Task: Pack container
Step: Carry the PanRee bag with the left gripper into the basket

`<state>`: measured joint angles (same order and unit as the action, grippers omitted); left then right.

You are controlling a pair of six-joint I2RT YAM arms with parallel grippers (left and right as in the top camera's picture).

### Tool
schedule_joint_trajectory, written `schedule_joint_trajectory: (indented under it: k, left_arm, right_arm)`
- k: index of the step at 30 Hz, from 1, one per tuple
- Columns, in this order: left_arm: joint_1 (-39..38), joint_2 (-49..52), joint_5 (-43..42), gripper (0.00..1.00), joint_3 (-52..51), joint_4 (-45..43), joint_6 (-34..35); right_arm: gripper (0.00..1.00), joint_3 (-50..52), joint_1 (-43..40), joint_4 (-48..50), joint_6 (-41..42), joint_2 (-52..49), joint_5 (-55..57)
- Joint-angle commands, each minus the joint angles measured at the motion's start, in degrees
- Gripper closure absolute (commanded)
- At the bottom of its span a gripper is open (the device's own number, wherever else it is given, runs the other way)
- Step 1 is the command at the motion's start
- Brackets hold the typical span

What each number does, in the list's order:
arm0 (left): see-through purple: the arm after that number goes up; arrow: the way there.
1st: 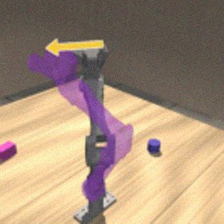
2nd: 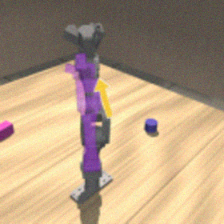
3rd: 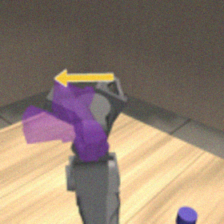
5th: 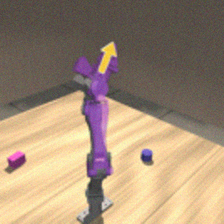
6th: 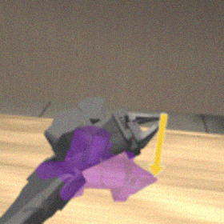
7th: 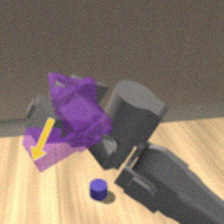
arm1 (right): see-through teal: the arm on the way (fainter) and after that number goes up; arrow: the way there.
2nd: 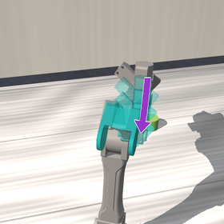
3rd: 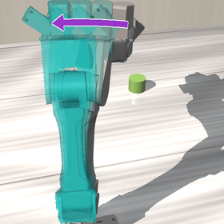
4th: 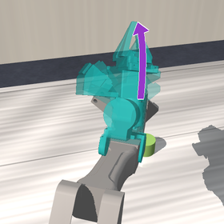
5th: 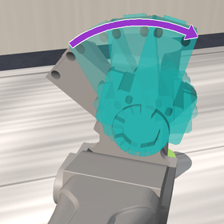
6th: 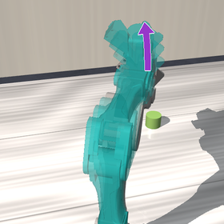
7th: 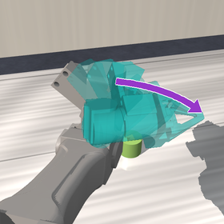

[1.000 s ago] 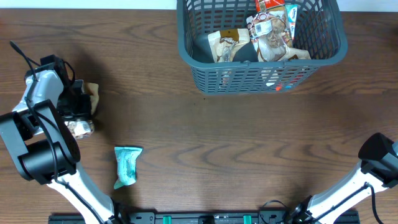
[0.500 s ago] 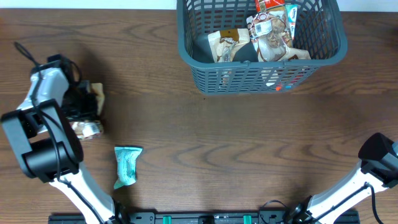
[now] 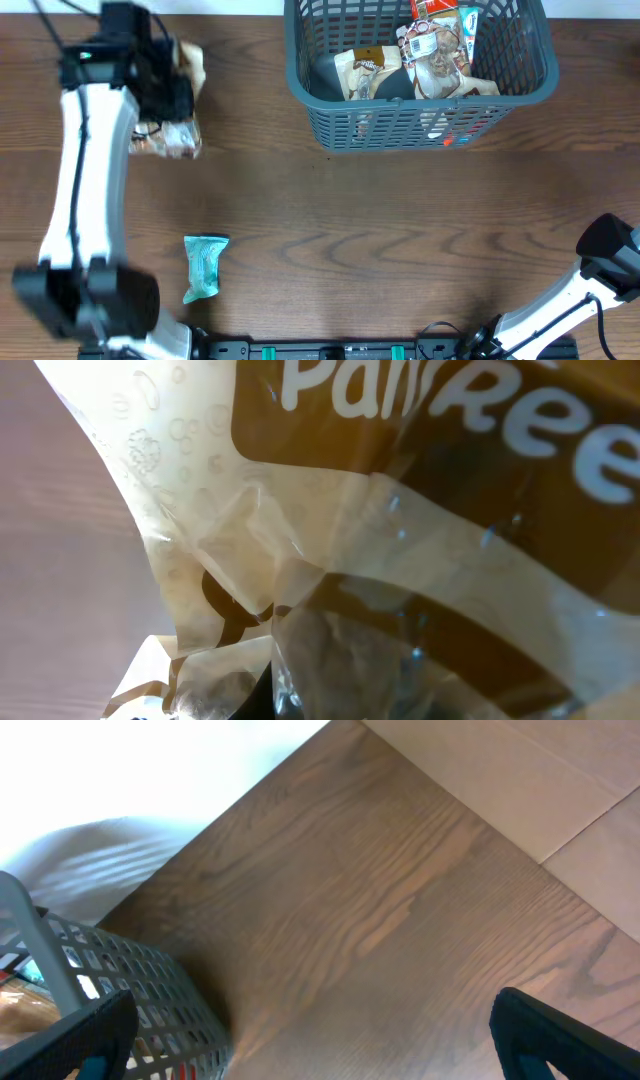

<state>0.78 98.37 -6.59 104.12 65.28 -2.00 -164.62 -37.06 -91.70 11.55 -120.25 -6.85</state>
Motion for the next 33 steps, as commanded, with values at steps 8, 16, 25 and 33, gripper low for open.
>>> schedule_joint_trajectory:
  k: [8,16,25,33]
  left_arm:
    - [-13.22,-9.09,2.12,0.94,14.75,0.74,6.23]
    - [-27.15,-7.72,2.12,0.94,15.39,-8.92,7.06]
    - [-32.94,-1.95,2.14,0.94,15.39,-22.64,7.06]
    - [-33.00,7.74,2.12,0.94,15.39,-35.43,7.56]
  right_arm:
    - [0.01,-0.42,-0.15,-0.07,0.42,0.85,-0.24]
    - [0.01,-0.42,-0.13,-0.07,0.42,0.85,-0.24]
    - [0.01,-0.42,-0.13,-0.07,0.42,0.85,-0.24]
    - [0.01,-0.42,-0.15,-0.07,0.42,0.85,-0.24]
